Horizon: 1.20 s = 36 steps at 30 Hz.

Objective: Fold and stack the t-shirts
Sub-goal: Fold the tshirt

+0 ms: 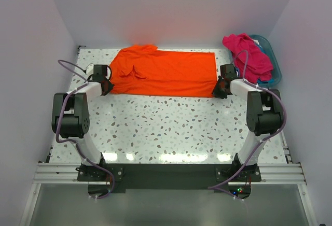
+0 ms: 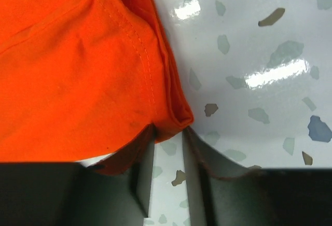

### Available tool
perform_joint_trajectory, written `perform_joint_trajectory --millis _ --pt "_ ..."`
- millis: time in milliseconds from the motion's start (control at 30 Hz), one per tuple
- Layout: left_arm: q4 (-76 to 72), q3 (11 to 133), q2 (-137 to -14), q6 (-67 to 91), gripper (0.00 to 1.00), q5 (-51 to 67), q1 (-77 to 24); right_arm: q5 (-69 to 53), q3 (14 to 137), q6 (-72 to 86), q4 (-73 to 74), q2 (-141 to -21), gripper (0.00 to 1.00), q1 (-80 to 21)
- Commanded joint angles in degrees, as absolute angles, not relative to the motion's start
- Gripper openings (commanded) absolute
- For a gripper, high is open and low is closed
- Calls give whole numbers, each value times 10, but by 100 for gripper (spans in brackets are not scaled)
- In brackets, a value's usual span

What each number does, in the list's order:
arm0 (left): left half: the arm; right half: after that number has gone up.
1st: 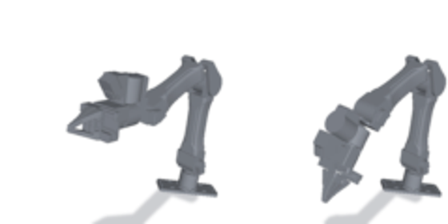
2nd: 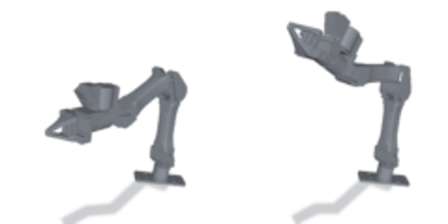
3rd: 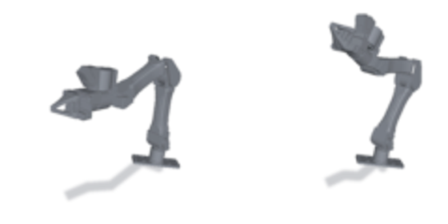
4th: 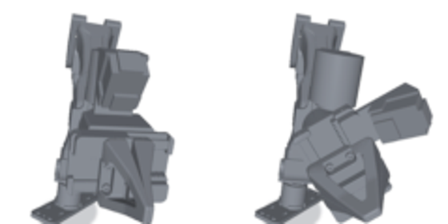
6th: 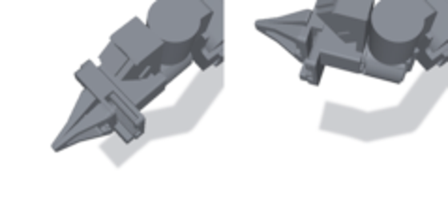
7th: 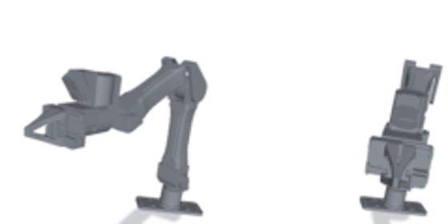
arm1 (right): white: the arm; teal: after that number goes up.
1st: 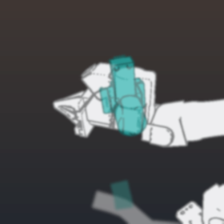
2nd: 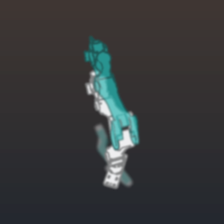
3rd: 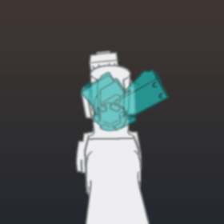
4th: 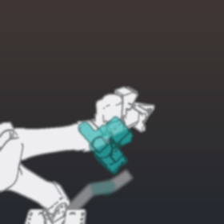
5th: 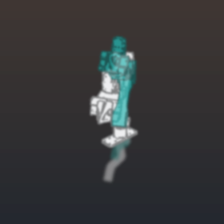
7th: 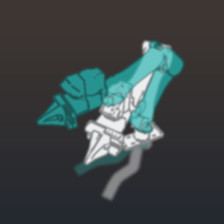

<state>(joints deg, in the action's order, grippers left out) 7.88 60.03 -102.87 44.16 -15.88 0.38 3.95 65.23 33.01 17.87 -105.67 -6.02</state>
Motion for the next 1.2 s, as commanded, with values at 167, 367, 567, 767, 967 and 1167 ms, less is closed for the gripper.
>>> perform_joint_trajectory --millis 167,367,567,767,967,1167 --pt "118 631 -1018 428 0 -176 20 49 662 330 178 -1058 3 -54" --pt "154 604 -971 430 0 -178 29 32 617 323 194 -996 0 -37" --pt "189 539 -890 428 0 -184 35 4 541 316 217 -892 0 -24" --pt "221 428 -768 432 0 -185 35 -53 444 332 265 -777 0 -23" --pt "275 343 -627 443 7 -190 37 -109 366 360 345 -601 6 -23" --pt "308 370 -531 428 71 -167 36 -76 380 325 395 -502 64 -23"
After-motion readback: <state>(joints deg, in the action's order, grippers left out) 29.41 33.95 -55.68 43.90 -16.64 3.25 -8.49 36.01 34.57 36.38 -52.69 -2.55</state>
